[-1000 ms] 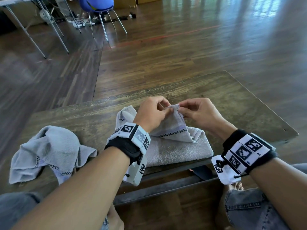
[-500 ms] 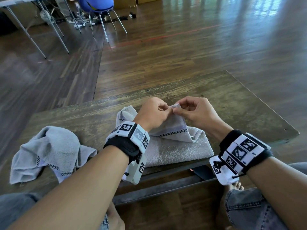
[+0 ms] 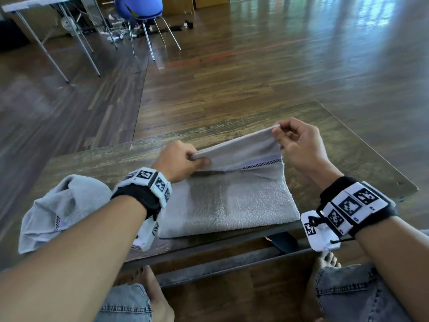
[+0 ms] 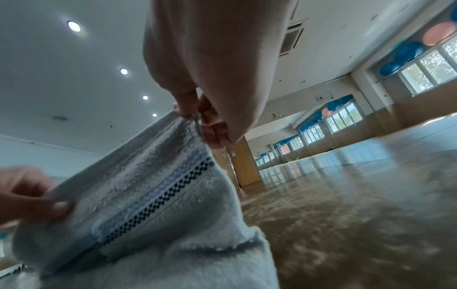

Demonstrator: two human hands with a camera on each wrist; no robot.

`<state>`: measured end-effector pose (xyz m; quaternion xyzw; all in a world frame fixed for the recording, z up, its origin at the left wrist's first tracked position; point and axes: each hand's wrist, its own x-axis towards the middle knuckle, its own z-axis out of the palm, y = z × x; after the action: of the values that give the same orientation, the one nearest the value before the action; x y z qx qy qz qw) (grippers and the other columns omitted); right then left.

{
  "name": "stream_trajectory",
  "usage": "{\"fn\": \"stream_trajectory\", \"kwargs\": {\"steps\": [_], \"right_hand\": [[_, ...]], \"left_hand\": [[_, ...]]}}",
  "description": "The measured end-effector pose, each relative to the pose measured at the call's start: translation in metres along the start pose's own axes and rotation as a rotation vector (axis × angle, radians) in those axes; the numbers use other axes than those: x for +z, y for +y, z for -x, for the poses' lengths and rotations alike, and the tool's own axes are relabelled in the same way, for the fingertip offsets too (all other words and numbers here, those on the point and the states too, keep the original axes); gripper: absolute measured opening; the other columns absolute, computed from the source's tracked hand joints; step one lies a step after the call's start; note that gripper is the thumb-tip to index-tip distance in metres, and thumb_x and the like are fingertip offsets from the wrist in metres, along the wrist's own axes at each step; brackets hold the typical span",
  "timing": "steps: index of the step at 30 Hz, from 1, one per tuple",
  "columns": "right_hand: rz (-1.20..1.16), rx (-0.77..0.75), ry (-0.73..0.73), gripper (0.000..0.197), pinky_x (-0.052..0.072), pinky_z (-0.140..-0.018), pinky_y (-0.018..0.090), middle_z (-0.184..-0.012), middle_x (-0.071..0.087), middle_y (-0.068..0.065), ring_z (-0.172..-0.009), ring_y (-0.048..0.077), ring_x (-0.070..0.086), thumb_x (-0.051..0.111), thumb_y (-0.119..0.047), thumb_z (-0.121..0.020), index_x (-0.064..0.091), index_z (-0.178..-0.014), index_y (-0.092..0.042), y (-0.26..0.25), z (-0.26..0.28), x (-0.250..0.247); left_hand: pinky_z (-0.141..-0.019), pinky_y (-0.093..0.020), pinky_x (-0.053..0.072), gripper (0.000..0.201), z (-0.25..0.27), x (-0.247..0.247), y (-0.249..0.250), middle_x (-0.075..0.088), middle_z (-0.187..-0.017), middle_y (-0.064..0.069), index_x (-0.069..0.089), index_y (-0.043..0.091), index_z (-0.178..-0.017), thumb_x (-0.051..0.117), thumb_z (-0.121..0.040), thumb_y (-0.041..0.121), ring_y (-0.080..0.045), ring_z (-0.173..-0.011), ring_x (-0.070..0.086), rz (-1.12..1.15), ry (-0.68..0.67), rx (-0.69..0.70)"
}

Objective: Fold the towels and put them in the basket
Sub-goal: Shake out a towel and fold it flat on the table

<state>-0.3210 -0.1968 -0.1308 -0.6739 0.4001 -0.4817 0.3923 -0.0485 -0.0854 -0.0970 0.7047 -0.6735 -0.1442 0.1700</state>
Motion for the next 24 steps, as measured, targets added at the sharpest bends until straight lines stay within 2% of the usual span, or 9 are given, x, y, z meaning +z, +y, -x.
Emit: {"fn": "stream_trajectory", "kwargs": {"steps": [2,4,7,9,12,15,18,21,24], "right_hand": [[0.026,0.021,0.015,0.017,0.046,-0.06,0.032,-0.062,0.059,-0.019,-0.06,0.01,0.048,0.069,-0.02,-0.095,0.07,-0.082,-0.031,0.004,0.002,-0.004],[0.046,0.051,0.025,0.016,0.048,-0.064,0.031,-0.066,0.06,-0.015,-0.06,0.008,0.049,0.07,-0.02,-0.094,0.07,-0.081,-0.029,0.008,0.003,-0.008],[0.106,0.055,0.018,0.017,0.04,-0.053,0.01,-0.058,0.059,-0.021,-0.049,-0.003,0.047,0.071,-0.021,-0.093,0.069,-0.079,-0.029,0.003,0.0,-0.008],[0.125,0.07,0.035,0.017,0.036,-0.047,0.006,-0.054,0.058,-0.026,-0.046,-0.005,0.047,0.072,-0.022,-0.093,0.069,-0.078,-0.029,-0.005,-0.006,-0.007],[0.143,0.092,0.064,0.017,0.044,-0.054,0.014,-0.061,0.064,-0.021,-0.053,-0.003,0.052,0.074,-0.025,-0.09,0.071,-0.075,-0.03,-0.019,-0.018,-0.005],[0.124,0.127,0.067,0.016,0.048,-0.058,0.025,-0.062,0.066,-0.015,-0.058,0.007,0.057,0.075,-0.024,-0.089,0.074,-0.074,-0.029,-0.033,-0.027,-0.007],[0.148,0.144,0.034,0.011,0.05,-0.051,0.022,-0.067,0.07,-0.008,-0.054,0.009,0.062,0.075,-0.022,-0.09,0.072,-0.079,-0.023,-0.051,-0.038,-0.01],[0.066,0.233,-0.014,0.009,0.059,-0.052,0.025,-0.092,0.071,0.01,-0.06,0.019,0.074,0.072,-0.015,-0.093,0.067,-0.085,-0.014,-0.076,-0.061,-0.012],[0.003,0.205,-0.003,0.01,0.062,-0.06,0.029,-0.108,0.064,0.014,-0.075,0.032,0.076,0.068,-0.013,-0.095,0.063,-0.086,-0.013,-0.104,-0.089,-0.015]], "left_hand": [[-0.086,-0.046,0.049,0.057,0.006,-0.007,-0.016,0.071,-0.092,-0.005,0.079,0.006,-0.087,0.066,-0.083,0.062,-0.027,-0.089,0.064,-0.034,0.035,-0.02],[-0.091,-0.047,0.049,0.035,0.012,-0.015,-0.027,0.073,-0.1,-0.001,0.081,0.013,-0.097,0.068,-0.089,0.045,-0.024,-0.095,0.065,-0.033,0.051,-0.028],[-0.088,-0.044,0.051,0.02,0.019,-0.028,-0.038,0.075,-0.097,-0.002,0.08,0.015,-0.099,0.071,-0.091,0.03,-0.022,-0.088,0.065,-0.065,0.138,0.0],[-0.082,-0.04,0.052,0.016,0.021,-0.036,-0.042,0.076,-0.092,-0.005,0.08,0.012,-0.098,0.07,-0.092,0.023,-0.023,-0.083,0.066,-0.064,0.185,0.024],[-0.074,-0.035,0.049,0.011,0.023,-0.048,-0.045,0.076,-0.086,-0.004,0.08,0.012,-0.097,0.07,-0.091,0.013,-0.025,-0.08,0.067,-0.079,0.226,0.062],[-0.071,-0.026,0.044,0.018,0.026,-0.064,-0.048,0.075,-0.084,-0.002,0.079,0.013,-0.098,0.069,-0.089,0.002,-0.02,-0.079,0.068,-0.083,0.206,0.098],[-0.068,-0.03,0.05,0.017,0.027,-0.085,-0.043,0.074,-0.085,-0.004,0.076,0.014,-0.098,0.073,-0.086,0.003,-0.02,-0.077,0.067,-0.059,0.256,0.103],[-0.062,-0.03,0.049,0.025,0.019,-0.112,-0.034,0.074,-0.084,-0.004,0.063,0.011,-0.102,0.079,-0.083,0.012,-0.019,-0.069,0.064,-0.003,0.468,0.058],[-0.061,-0.025,0.048,0.026,0.01,-0.143,-0.022,0.073,-0.081,-0.004,0.074,0.009,-0.092,0.084,-0.078,0.028,-0.016,-0.069,0.064,0.01,0.677,0.013]]}}
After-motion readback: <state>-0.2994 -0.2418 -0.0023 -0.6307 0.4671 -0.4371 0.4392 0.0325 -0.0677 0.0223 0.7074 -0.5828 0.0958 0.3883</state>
